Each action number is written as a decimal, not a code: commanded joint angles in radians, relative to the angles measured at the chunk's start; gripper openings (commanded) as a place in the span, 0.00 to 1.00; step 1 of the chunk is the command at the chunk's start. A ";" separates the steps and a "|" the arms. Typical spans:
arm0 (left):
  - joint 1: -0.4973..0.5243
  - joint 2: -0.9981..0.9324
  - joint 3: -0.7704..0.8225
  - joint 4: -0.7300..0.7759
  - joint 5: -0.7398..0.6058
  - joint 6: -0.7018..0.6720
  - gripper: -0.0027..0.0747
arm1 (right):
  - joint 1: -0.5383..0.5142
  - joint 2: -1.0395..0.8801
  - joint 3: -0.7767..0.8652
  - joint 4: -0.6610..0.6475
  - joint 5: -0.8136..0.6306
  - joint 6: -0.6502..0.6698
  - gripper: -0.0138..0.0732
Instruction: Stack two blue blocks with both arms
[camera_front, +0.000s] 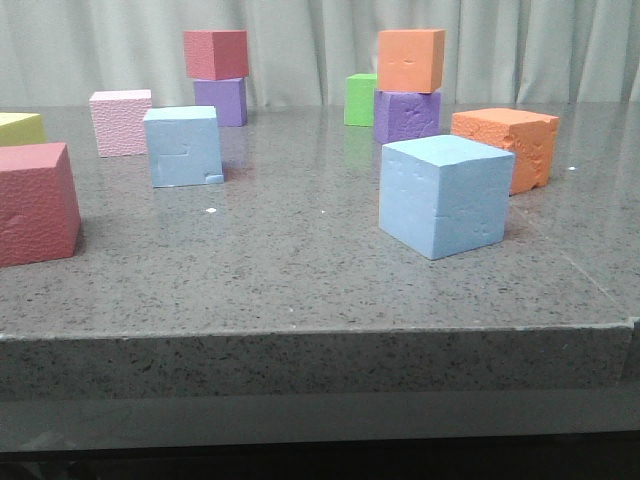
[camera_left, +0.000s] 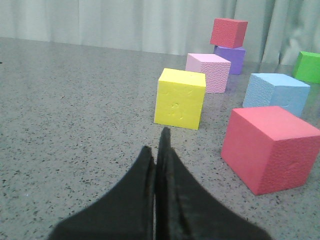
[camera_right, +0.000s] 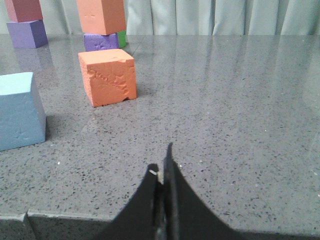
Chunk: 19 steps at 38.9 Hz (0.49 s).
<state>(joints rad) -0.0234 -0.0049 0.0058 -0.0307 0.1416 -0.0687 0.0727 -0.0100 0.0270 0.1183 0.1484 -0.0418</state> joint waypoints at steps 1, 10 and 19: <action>0.002 -0.018 0.004 0.000 -0.085 -0.008 0.01 | -0.006 -0.018 -0.005 0.000 -0.074 -0.010 0.08; 0.002 -0.018 0.004 0.000 -0.085 -0.008 0.01 | -0.006 -0.018 -0.005 0.000 -0.074 -0.010 0.08; 0.002 -0.018 0.004 -0.021 -0.172 -0.008 0.01 | -0.006 -0.018 -0.005 0.000 -0.076 -0.010 0.08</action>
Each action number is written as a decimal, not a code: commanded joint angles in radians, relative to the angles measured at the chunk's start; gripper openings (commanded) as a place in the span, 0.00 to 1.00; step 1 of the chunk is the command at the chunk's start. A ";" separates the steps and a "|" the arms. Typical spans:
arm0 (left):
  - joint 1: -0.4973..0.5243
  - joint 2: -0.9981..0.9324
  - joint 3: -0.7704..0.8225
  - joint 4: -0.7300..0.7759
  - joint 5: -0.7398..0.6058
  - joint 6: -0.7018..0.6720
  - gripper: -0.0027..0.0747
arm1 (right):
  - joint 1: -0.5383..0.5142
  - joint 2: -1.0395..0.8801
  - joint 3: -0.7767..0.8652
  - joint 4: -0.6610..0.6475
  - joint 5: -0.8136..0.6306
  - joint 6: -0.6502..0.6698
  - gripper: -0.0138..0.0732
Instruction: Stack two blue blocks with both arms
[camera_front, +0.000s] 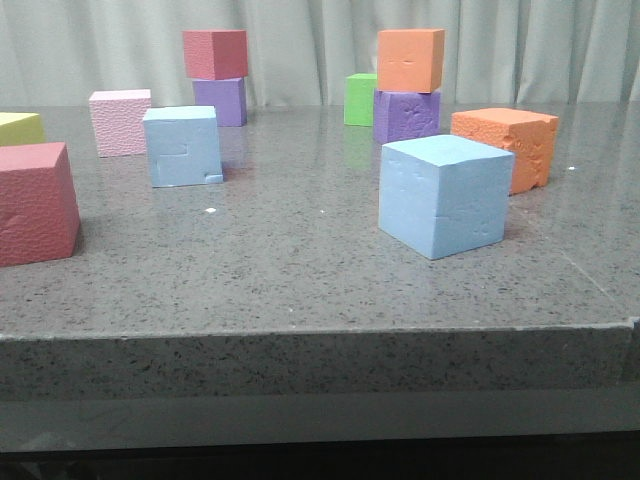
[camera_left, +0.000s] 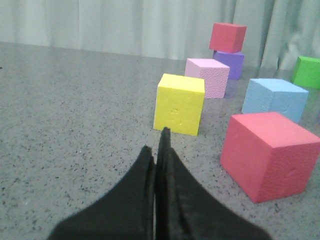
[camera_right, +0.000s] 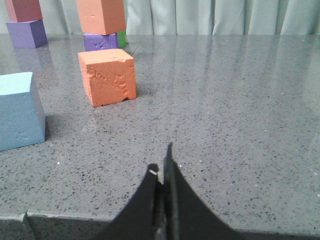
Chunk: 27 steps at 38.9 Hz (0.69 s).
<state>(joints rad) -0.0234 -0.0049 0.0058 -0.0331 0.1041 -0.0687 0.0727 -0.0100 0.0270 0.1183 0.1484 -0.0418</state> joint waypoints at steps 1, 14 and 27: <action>0.002 -0.018 0.004 -0.028 -0.149 -0.008 0.01 | -0.006 -0.018 -0.005 0.000 -0.080 -0.010 0.08; 0.002 -0.018 0.002 -0.030 -0.379 -0.008 0.01 | -0.006 -0.018 -0.014 0.000 -0.270 -0.002 0.08; 0.002 -0.008 -0.107 -0.011 -0.382 -0.010 0.01 | -0.006 -0.008 -0.246 0.000 -0.125 -0.001 0.08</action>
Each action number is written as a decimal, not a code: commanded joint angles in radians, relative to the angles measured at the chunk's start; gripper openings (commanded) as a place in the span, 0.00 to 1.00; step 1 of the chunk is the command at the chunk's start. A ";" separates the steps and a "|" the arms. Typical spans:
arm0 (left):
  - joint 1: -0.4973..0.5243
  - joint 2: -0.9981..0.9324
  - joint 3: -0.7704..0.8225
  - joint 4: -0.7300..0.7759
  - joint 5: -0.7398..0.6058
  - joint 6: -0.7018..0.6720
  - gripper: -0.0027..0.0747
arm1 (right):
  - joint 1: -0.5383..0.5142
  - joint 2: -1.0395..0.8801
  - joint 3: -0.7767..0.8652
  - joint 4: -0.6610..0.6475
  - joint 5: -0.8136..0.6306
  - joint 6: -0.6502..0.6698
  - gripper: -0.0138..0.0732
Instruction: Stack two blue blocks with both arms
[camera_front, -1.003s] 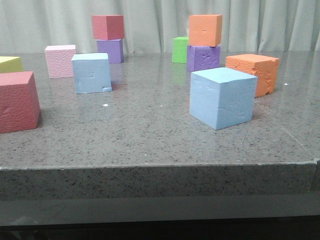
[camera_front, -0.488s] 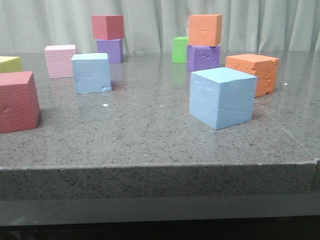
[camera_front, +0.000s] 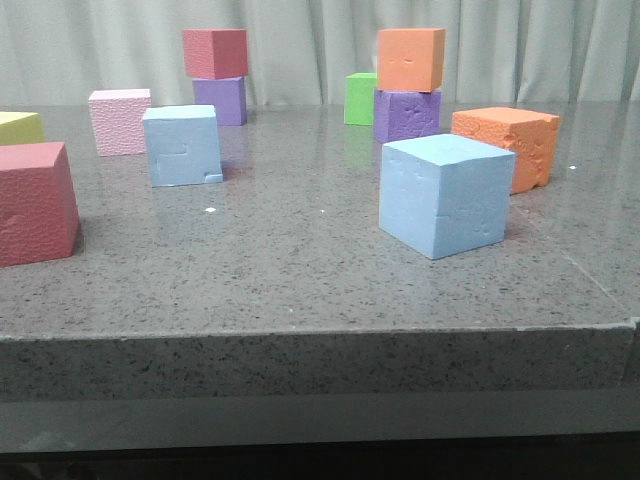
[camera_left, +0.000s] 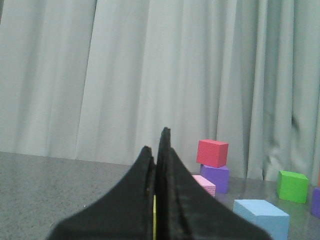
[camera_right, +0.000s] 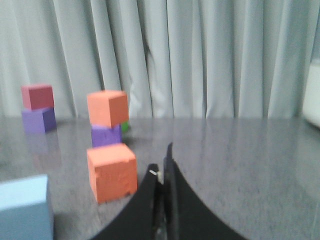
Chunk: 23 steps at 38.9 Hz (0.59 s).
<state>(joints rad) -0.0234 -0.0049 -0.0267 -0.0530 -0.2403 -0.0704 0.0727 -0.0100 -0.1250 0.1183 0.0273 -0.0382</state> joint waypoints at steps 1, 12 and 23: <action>0.002 -0.002 -0.103 0.015 -0.015 -0.009 0.01 | -0.006 0.001 -0.130 0.000 0.025 -0.004 0.08; 0.002 0.267 -0.411 0.094 0.356 -0.007 0.01 | -0.006 0.259 -0.396 0.000 0.308 -0.004 0.08; 0.002 0.457 -0.572 0.090 0.547 -0.007 0.01 | -0.006 0.432 -0.465 0.000 0.360 -0.004 0.08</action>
<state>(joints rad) -0.0234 0.4244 -0.5521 0.0374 0.3637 -0.0704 0.0727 0.3924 -0.5533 0.1183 0.4591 -0.0364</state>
